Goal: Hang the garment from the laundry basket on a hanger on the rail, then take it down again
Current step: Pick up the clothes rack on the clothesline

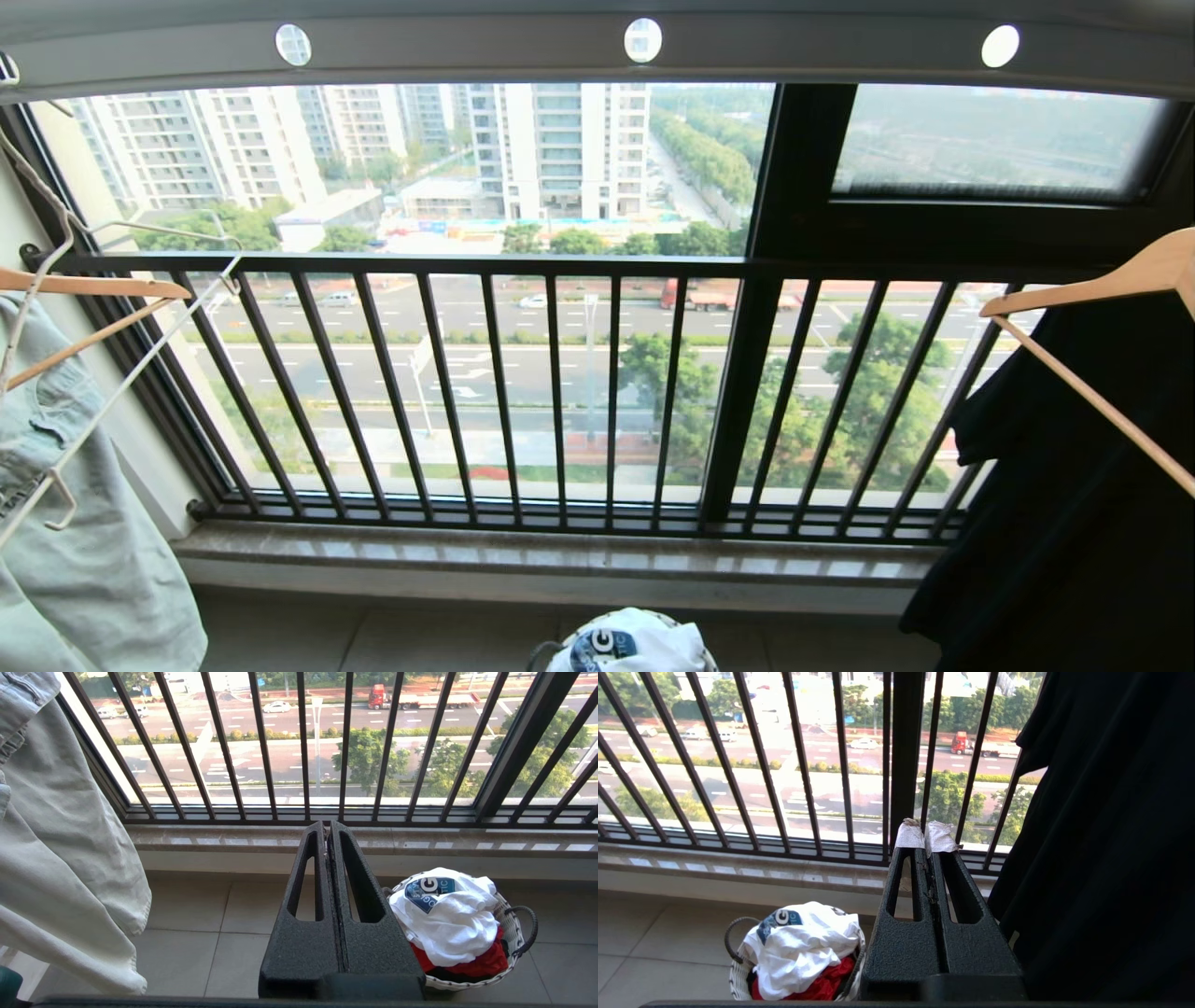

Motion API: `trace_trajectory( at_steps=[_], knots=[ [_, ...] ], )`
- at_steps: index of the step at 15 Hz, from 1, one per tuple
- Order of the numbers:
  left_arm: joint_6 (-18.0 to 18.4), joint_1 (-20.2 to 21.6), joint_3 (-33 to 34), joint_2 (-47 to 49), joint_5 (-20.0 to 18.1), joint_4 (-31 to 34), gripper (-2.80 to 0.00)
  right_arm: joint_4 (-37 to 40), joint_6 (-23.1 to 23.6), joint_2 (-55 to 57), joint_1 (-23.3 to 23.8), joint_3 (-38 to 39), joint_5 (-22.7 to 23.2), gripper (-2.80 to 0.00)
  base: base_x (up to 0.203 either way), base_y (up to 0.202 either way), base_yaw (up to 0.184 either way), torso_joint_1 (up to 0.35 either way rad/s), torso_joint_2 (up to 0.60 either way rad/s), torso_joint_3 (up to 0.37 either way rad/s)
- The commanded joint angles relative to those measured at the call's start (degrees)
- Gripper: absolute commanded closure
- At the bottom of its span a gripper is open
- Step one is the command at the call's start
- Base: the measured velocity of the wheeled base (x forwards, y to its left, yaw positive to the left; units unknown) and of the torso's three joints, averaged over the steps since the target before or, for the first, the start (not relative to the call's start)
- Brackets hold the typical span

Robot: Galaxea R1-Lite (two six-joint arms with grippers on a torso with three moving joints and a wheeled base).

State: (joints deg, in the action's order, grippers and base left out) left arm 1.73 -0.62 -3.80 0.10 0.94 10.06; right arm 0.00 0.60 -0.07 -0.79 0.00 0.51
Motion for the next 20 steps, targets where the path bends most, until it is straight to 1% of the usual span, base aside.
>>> trace_trajectory(
  at_steps=[1,4,6,8,11,12,14,17,19,20],
  knots=[
    [0.0,0.0,0.0,0.0,0.0,0.1,0.00,-0.1,0.0,0.1,-0.1,0.0,0.0,0.00,0.000,0.000,0.000,0.000,0.00,0.000],
    [0.1,0.0,-0.5,0.0,0.2,-1.1,0.00,-0.1,0.0,0.1,0.0,0.0,0.0,0.00,0.000,0.000,0.000,0.000,0.00,0.000],
    [0.2,0.0,-2.4,0.5,0.0,-1.8,0.00,0.0,0.0,0.1,0.0,0.0,0.0,0.00,0.000,0.000,0.000,0.000,0.00,0.000],
    [0.2,0.0,-5.4,3.4,0.1,-1.7,0.00,0.0,0.0,0.1,0.0,0.0,0.0,0.00,0.000,0.000,0.000,0.000,0.00,0.000],
    [0.4,0.0,-12.0,11.0,1.0,-1.5,0.00,-0.1,0.0,0.1,0.0,0.0,0.0,0.00,0.000,0.000,0.000,0.000,0.00,0.000],
    [0.5,0.0,-14.8,14.2,2.0,-1.4,0.00,0.0,0.0,0.1,-0.1,0.0,0.0,0.00,0.000,0.000,0.000,0.000,0.00,0.000],
    [2.0,0.0,-21.5,21.1,5.7,-1.1,0.00,-0.1,0.0,0.1,0.0,0.0,0.0,0.00,0.000,0.000,0.000,0.000,0.00,0.000],
    [6.1,0.1,-32.7,30.8,11.9,-0.9,0.00,0.0,0.0,0.1,0.0,0.0,0.0,0.00,0.000,0.000,0.000,0.000,0.00,0.000],
    [7.1,0.1,-40.0,36.9,17.0,0.2,0.00,0.0,0.0,0.1,-0.1,0.0,0.0,0.00,0.000,0.000,0.000,0.000,0.00,0.000],
    [7.6,0.1,-44.1,38.9,18.8,2.1,0.00,0.0,0.0,0.1,0.0,0.0,0.0,0.00,0.000,0.000,0.000,0.000,0.00,0.000]
  ],
)
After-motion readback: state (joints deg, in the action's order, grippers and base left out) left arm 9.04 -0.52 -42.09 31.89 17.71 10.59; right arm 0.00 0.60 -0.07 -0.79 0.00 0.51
